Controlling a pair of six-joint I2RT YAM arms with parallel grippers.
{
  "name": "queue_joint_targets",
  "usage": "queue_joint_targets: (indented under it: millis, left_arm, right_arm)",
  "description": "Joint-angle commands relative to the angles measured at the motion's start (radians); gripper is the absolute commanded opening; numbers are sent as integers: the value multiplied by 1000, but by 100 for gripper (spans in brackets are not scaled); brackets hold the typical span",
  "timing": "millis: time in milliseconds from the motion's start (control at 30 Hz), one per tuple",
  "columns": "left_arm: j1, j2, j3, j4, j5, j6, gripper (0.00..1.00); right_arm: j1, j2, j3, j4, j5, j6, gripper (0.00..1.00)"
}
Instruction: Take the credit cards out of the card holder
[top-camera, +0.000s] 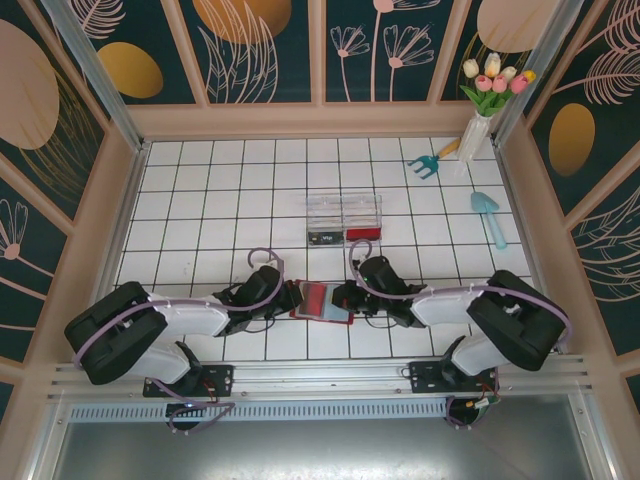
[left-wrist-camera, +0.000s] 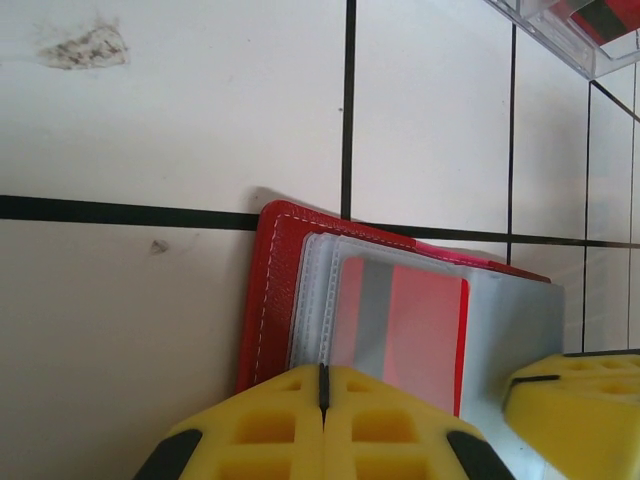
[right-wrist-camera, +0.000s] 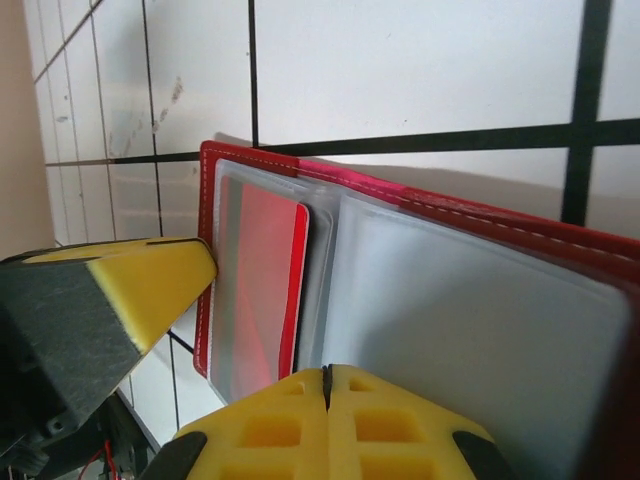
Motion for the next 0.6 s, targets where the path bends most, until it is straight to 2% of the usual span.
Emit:
queue_joint_targets:
  millis: [0,100,167,233,433,567]
  left_arm:
    - [-1,-1,-33,-89,-32,-18,0]
    - [-2,-16,-42,-52,-12,-20,0]
    - [-2,-41,-42,-49,-2,-15,0]
    - [-2,-81,-37,-64,-3,-6,0]
    - [-2,-219,-35,-128,-16,13,4]
    - [-2,-229,-55,-122,-1,30,5]
  right_arm:
    - [-8,-52,-17,-14,-1,-9,0]
    - [7,-58,1,-23,-3,-21,0]
    - [41,-61,26,-32,22,-26,14]
    - [78,-55,66,-68,63,-36,17]
    - [122,2,121,-85,108,-24,19]
    - [128,35,121,-74,115,-15,20]
